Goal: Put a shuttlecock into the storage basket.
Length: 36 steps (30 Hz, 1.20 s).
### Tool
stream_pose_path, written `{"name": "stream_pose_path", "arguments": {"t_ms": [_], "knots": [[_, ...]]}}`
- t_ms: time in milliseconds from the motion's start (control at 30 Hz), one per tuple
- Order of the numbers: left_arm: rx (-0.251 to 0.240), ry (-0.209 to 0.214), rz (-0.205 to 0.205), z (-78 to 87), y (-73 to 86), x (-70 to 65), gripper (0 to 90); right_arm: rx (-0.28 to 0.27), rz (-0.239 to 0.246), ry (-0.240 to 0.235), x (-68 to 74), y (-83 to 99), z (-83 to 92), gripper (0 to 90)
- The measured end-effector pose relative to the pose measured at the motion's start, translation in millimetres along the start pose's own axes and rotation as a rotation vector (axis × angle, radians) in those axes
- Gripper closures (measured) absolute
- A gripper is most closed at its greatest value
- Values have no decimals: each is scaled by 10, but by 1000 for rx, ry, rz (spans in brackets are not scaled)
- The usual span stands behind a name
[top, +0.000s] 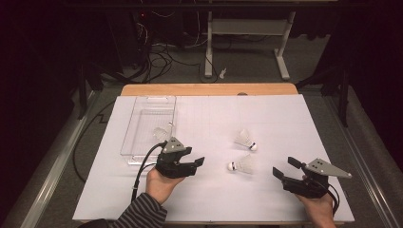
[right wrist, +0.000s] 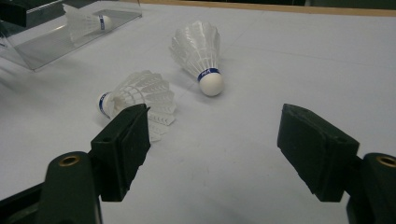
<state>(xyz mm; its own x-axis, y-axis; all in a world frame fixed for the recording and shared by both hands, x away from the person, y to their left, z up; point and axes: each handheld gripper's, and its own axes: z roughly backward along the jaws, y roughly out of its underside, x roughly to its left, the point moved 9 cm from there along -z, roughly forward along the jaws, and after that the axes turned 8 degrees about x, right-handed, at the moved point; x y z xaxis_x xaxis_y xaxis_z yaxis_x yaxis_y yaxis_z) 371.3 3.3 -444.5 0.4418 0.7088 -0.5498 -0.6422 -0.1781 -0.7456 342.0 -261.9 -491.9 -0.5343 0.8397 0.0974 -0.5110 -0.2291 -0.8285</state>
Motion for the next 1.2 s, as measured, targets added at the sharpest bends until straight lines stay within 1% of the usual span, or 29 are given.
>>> {"name": "stream_pose_path", "arguments": {"t_ms": [367, 433, 500, 633, 733, 767, 867, 967, 1200], "knots": [[8, 17, 0, -54, 13, -82, 396, -1, 2, 0, -1, 0, 2, 263], [10, 15, -14, -64, 17, -90, 393, -1, 3, 0, -1, 0, 3, 263], [11, 11, -16, -78, 22, -91, 391, 0, 1, 2, -2, 1, 5, 263], [33, 11, -15, -184, 57, -100, 388, 5, 11, -4, 16, 2, -10, 263], [40, 17, -20, -211, 65, -132, 388, 5, 10, -4, 10, 4, -10, 263], [41, 24, -24, -227, 61, -173, 389, 3, 9, -3, 6, 3, -8, 263], [42, 37, -31, -239, 52, -235, 388, 2, 10, -4, 12, 2, -4, 263], [49, 47, -35, -253, 48, -275, 387, 5, 12, -5, 22, 2, -10, 263], [76, 53, -16, -323, 40, -333, 392, 4, 7, -7, 17, 2, -10, 262]]}}
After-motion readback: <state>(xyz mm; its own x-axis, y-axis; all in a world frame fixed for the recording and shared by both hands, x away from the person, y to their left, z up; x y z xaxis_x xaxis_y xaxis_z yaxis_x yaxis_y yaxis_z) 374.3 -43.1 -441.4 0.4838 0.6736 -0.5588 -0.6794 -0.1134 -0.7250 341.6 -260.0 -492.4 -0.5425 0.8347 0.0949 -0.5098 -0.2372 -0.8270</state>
